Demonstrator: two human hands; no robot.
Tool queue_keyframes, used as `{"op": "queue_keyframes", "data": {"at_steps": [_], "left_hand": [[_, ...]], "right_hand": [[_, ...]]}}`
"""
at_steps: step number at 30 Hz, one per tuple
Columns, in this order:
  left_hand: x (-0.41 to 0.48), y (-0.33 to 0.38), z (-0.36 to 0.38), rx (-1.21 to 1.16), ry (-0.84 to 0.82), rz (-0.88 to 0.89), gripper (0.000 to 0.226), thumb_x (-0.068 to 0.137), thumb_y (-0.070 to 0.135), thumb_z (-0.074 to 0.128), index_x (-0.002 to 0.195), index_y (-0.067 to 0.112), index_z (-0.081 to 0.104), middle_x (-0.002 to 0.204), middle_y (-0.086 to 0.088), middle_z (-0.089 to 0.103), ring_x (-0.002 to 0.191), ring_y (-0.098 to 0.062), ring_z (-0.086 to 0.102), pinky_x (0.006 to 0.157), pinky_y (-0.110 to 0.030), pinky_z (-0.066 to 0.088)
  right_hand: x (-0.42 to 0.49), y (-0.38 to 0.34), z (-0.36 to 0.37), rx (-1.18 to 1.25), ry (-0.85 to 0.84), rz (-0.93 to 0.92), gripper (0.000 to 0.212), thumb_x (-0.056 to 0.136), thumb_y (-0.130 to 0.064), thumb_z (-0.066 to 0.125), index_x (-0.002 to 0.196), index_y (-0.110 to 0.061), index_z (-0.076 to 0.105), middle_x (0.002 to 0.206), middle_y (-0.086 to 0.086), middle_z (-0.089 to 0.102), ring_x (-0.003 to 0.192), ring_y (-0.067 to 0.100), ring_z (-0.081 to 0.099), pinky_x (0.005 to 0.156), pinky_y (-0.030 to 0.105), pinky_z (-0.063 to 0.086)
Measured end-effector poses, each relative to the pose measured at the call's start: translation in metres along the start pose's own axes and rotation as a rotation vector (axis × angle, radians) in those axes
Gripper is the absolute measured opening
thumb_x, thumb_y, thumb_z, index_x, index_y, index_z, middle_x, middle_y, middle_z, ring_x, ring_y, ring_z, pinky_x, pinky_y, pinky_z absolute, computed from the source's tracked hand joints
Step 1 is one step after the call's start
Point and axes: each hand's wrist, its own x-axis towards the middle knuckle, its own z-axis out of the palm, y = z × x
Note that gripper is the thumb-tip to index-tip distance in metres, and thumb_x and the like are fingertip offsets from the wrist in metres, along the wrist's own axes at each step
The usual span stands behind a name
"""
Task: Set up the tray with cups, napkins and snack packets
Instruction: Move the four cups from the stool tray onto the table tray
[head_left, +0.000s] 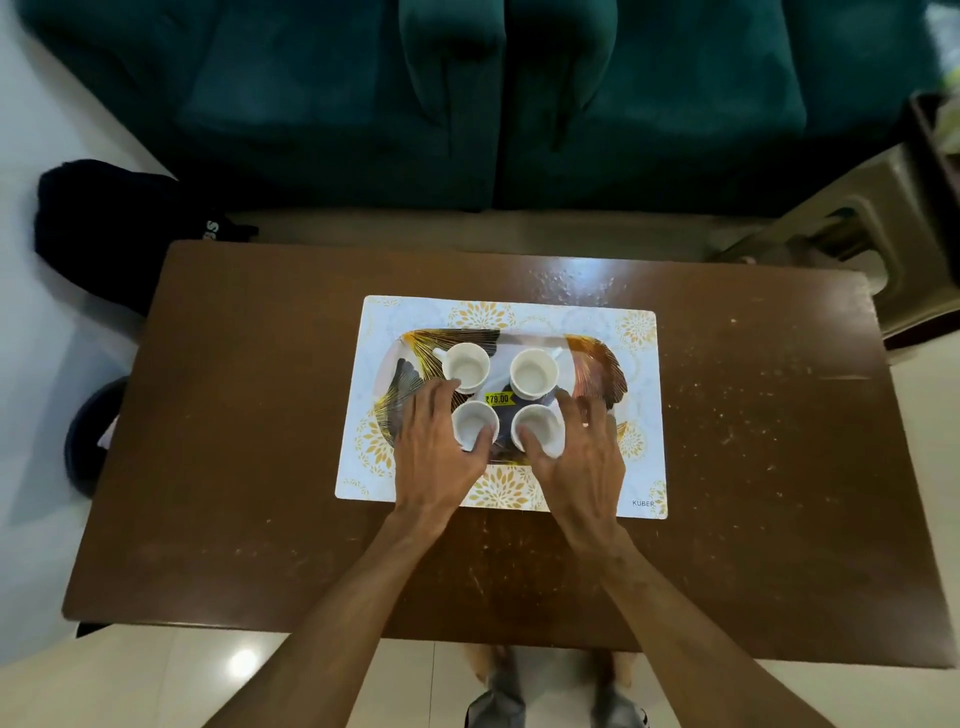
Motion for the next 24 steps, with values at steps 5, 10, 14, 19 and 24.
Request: {"op": "queue_keyframes", "data": {"at_steps": [5,10,14,19,24], "left_hand": [[0.041,0.007,0.000,0.028,0.006,-0.042,0.063,0.088,0.048,0.070,0.139,0.016,0.052,0.137,-0.009,0.057,0.127,-0.030,0.052,0.105,-0.050,0.046],[0.066,0.008,0.012,0.128,-0.083,-0.072,0.064,0.087,0.052,0.071,0.140,0.020,0.055,0.142,-0.012,0.049,0.127,-0.032,0.055,0.106,-0.049,0.048],[0.074,0.007,0.017,0.067,-0.102,-0.062,0.062,0.088,0.045,0.074,0.140,0.016,0.057,0.146,-0.010,0.046,0.130,-0.029,0.053,0.102,-0.041,0.048],[0.081,0.008,0.021,0.013,-0.085,-0.006,0.056,0.090,0.034,0.075,0.138,0.011,0.058,0.146,-0.009,0.052,0.132,-0.029,0.052,0.101,-0.038,0.048],[0.085,0.012,0.029,-0.065,-0.029,-0.069,0.065,0.089,0.036,0.076,0.143,0.011,0.050,0.145,-0.010,0.055,0.133,-0.029,0.053,0.104,-0.041,0.048]], "right_hand": [[0.038,-0.010,0.005,-0.012,-0.013,-0.002,0.069,0.085,-0.056,0.067,0.141,-0.020,0.049,0.142,0.016,0.052,0.129,0.035,0.051,0.097,0.048,0.052],[0.061,-0.013,0.019,-0.078,-0.140,0.008,0.074,0.087,-0.059,0.062,0.146,-0.019,0.045,0.139,0.018,0.056,0.134,0.038,0.046,0.108,0.049,0.041],[0.070,-0.013,0.021,-0.042,-0.157,0.006,0.070,0.087,-0.052,0.066,0.145,-0.018,0.047,0.134,0.017,0.058,0.128,0.037,0.049,0.102,0.047,0.045],[0.077,-0.016,0.021,0.010,-0.139,0.011,0.069,0.086,-0.042,0.069,0.146,-0.016,0.049,0.136,0.022,0.055,0.125,0.040,0.050,0.099,0.048,0.046],[0.084,-0.018,0.024,0.090,-0.120,0.080,0.068,0.088,-0.046,0.069,0.146,-0.018,0.047,0.139,0.019,0.054,0.129,0.037,0.051,0.101,0.045,0.045]]}}
